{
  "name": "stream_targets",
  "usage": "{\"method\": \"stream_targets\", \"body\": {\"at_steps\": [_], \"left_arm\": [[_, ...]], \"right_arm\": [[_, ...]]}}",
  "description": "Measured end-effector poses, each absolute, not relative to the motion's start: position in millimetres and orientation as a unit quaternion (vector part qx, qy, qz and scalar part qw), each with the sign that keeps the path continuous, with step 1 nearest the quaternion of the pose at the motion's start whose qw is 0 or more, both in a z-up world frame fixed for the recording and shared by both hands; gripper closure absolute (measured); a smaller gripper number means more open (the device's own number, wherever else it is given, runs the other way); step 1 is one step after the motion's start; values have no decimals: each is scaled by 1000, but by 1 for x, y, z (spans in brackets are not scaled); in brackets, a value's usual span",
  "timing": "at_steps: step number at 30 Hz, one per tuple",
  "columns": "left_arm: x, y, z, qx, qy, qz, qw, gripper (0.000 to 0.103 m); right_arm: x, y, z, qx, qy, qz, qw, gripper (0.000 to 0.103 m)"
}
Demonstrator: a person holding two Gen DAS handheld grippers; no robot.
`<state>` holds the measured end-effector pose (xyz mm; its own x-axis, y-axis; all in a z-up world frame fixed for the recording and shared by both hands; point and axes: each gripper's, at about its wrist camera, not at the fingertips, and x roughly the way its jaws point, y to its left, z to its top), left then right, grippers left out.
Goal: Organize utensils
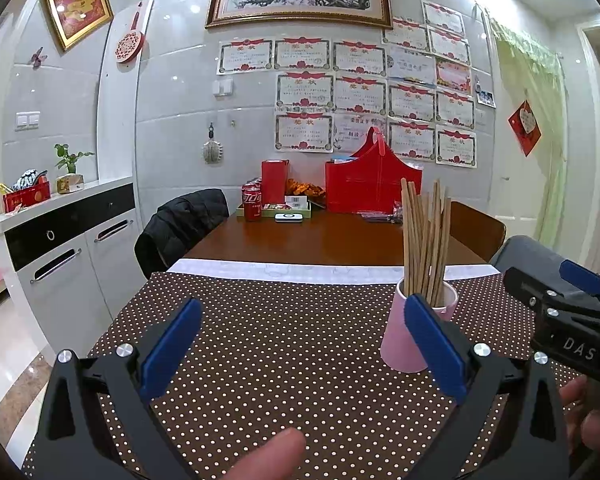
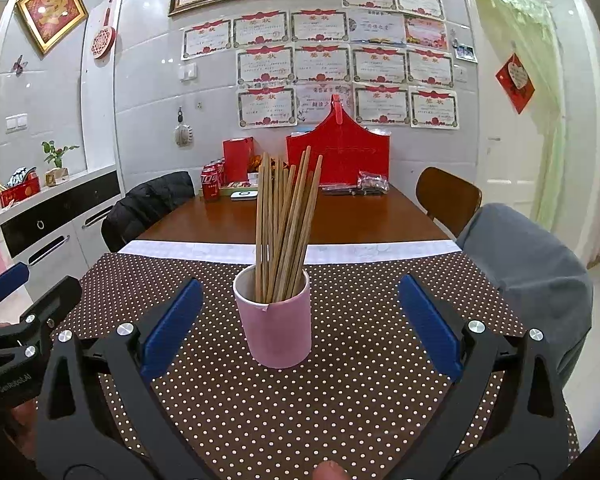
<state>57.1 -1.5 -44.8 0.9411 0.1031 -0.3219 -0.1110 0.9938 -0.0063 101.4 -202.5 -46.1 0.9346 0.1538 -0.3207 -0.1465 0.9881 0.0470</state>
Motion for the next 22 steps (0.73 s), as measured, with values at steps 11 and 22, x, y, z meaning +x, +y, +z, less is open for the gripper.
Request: {"method": "stream_targets", "body": {"at_steps": [11,22], "left_arm": [[51,-3,-46,-24,151,49,987,4],[56,-3,-48,-24,163,47,985,4]], "right_arm": [[98,-202,-44,12,161,77,984,6],[98,-202,-44,12,161,78,984,6]]}}
